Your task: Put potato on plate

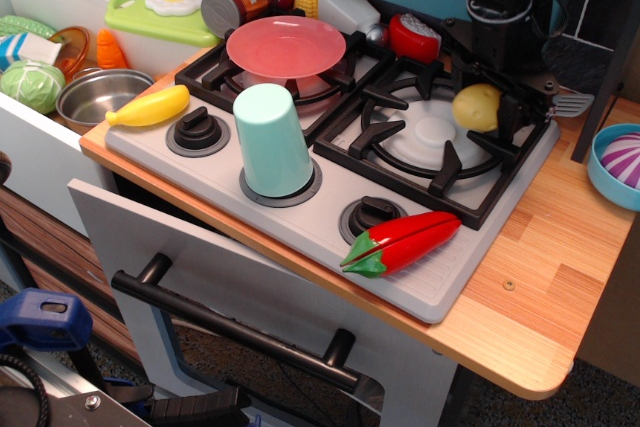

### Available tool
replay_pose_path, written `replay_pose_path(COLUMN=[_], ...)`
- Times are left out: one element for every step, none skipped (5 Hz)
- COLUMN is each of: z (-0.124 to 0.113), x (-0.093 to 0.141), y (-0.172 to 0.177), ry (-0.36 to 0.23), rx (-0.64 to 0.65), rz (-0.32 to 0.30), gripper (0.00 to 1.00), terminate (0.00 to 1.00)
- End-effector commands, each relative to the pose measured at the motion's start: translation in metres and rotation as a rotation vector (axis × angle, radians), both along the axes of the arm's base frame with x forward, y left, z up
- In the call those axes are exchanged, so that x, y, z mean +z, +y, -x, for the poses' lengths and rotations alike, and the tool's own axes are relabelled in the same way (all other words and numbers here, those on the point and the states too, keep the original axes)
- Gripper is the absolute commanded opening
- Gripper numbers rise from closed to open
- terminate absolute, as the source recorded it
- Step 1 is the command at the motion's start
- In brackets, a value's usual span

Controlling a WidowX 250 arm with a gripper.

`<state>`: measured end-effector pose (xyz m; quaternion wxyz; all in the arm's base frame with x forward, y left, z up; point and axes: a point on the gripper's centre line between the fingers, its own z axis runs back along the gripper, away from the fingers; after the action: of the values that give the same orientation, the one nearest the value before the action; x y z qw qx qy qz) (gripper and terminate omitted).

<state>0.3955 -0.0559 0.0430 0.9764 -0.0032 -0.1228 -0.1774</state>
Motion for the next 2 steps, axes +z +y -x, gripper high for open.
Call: replay_pose_path(z=[0.009,0.008], x=[0.067,0.076], y=[0.047,0.089], ry=[-0.016,-0.012], rx=[-0.037,-0.102], rz=[-0.103,-0.141], gripper=[0.0,0.0], terminate=[0.0,0.0])
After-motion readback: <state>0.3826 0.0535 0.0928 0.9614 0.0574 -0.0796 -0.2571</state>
